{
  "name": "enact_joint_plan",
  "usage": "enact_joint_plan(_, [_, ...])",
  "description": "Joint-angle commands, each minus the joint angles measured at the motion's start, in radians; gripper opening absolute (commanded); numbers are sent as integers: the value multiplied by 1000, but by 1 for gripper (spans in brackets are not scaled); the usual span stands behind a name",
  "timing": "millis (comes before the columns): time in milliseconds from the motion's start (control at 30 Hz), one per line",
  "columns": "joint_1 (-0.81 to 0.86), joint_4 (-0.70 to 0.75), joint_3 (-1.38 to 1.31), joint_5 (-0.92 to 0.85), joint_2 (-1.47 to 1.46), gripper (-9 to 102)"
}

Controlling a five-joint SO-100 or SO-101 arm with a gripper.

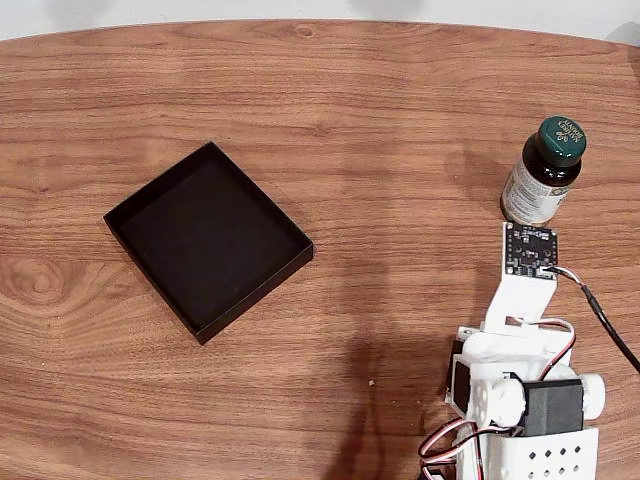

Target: Pick up the pill bottle and place it in the black box.

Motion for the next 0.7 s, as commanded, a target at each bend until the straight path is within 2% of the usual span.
enact_joint_plan(0, [-9, 143, -9, -40, -3, 0])
enact_joint_plan(367, [-38, 143, -9, -40, -2, 0])
enact_joint_plan(500, [-95, 143, -9, -18, -2, 0])
enact_joint_plan(667, [-60, 26, -9, -18, -2, 5])
